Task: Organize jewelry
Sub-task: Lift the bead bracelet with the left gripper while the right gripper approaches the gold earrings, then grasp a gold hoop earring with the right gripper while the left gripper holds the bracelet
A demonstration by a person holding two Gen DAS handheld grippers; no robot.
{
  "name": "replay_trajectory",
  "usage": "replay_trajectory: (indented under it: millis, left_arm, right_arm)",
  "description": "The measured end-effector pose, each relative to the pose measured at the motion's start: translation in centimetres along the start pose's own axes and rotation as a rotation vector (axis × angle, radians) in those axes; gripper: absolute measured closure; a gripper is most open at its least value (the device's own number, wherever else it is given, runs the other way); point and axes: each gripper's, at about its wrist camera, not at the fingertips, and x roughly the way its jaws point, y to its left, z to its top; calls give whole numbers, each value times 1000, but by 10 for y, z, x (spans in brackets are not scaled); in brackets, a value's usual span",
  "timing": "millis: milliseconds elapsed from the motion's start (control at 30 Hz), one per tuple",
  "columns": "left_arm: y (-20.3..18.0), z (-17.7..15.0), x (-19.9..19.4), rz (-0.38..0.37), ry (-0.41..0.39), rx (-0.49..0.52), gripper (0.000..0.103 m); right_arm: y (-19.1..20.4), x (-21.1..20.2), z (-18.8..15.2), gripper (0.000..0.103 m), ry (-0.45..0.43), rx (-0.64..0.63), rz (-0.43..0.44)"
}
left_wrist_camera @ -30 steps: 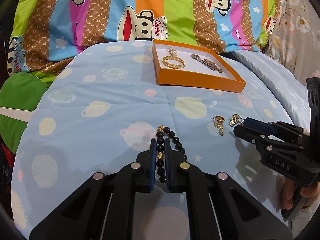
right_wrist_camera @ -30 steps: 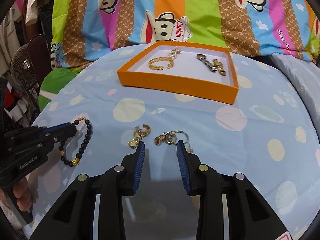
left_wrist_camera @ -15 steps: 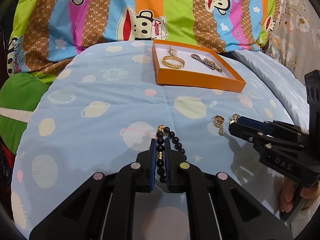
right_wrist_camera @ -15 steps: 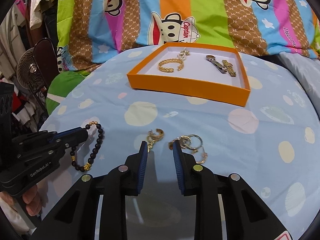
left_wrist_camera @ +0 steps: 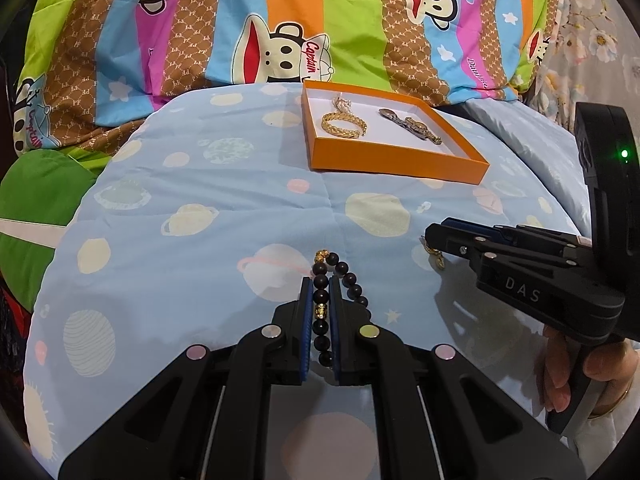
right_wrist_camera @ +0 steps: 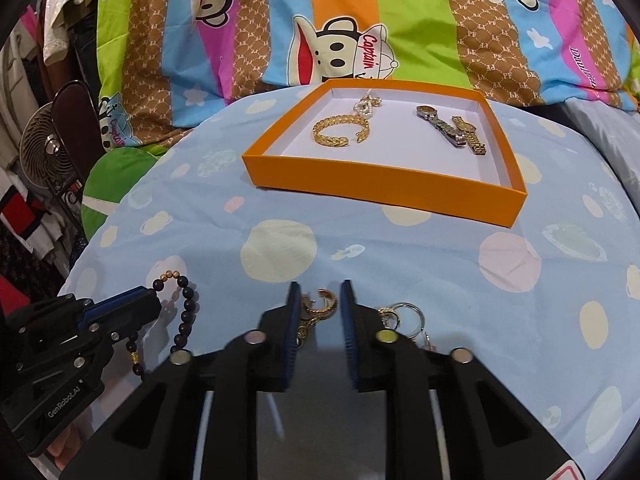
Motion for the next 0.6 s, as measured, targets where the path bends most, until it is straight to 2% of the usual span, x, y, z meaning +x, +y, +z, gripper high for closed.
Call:
replay_trajectory:
  millis: [167,400,600]
  left_arm:
    - [0,0,-2,-8,-3,-2,96]
    - [0,1,-5,-24,-17,-3,96]
    - [-1,4,-13,-51,-37,-7,96]
  right_arm:
    - [-5,-11,-2,87,-52,21,-2]
    - [-26,-40,1,87,-170,101,12]
    - [-39,-45,2,87,-174,141,-1]
